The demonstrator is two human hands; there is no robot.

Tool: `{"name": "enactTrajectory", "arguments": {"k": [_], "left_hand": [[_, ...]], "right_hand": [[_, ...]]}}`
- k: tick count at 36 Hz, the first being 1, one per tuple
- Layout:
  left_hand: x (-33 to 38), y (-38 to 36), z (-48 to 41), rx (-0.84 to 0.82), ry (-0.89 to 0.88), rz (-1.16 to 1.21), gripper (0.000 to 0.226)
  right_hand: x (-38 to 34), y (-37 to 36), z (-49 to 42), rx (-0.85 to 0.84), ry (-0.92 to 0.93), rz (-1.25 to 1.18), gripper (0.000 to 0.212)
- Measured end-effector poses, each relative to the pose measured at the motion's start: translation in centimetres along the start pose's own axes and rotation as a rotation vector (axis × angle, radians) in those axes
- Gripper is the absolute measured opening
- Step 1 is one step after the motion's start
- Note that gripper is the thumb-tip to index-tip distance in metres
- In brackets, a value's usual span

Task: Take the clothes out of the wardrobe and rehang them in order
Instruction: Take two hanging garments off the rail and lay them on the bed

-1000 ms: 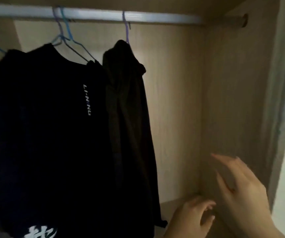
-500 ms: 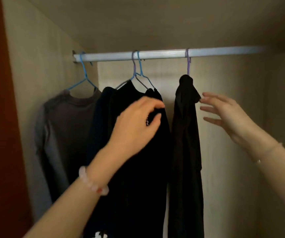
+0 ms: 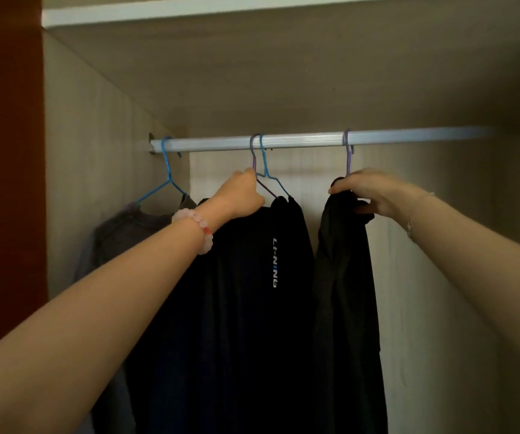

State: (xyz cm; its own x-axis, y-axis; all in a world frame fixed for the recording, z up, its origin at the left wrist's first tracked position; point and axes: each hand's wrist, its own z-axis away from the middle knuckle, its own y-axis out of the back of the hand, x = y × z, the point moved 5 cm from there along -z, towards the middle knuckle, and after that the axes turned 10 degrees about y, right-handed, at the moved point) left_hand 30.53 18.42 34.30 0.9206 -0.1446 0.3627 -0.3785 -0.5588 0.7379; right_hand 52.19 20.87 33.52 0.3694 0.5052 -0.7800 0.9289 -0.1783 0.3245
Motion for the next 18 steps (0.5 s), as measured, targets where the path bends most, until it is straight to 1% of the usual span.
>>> {"name": "enactTrajectory", "arguments": {"k": [2,4,6,7,9,12,14,18], "left_hand": [[-0.3,-0.5,-0.3,-0.04,0.047,0.101,0.037],[-0.7,-0.8,-0.8,-0.086,0.102,0.232,0.012],[-0.8,-1.2,-1.1,-0.154,0.139,0.353,0.016],[-0.8,-1.5,-1.1,-0.197,0.151,0.384,0.013],[-0.5,-1.9,-1.0,-0.265,0.155,0.45,0.023],[-0.1,-2.8,-0.9,-0.343,0.18,0.662,0.032],[-0.2,-3.6,-1.2,-0.36,0.205,0.796,0.037],[-0.4,-4.8,-1.6,-0.33,0.251,0.998,0.046]], "right_hand": [[0.6,0.2,-0.2,0.01,-0.022,-0.028,0.03],[0.9,0.4,-0.2,0.028,-0.024,-0.036,0.02],[1.1,0.8,-0.3,0.059,-0.033,-0.04,0.019],[1.4,1.0,-0.5,0.076,-0.043,-0.04,0.022],[1.7,1.4,-0.6,0.095,-0.07,-0.04,0.027],[2.3,2.0,-1.0,0.107,-0.091,-0.063,0.032],[2.6,2.3,-1.3,0.104,-0.087,-0.107,0.033],[2.8,2.5,-1.7,0.055,-0.05,-0.148,0.037]]}}
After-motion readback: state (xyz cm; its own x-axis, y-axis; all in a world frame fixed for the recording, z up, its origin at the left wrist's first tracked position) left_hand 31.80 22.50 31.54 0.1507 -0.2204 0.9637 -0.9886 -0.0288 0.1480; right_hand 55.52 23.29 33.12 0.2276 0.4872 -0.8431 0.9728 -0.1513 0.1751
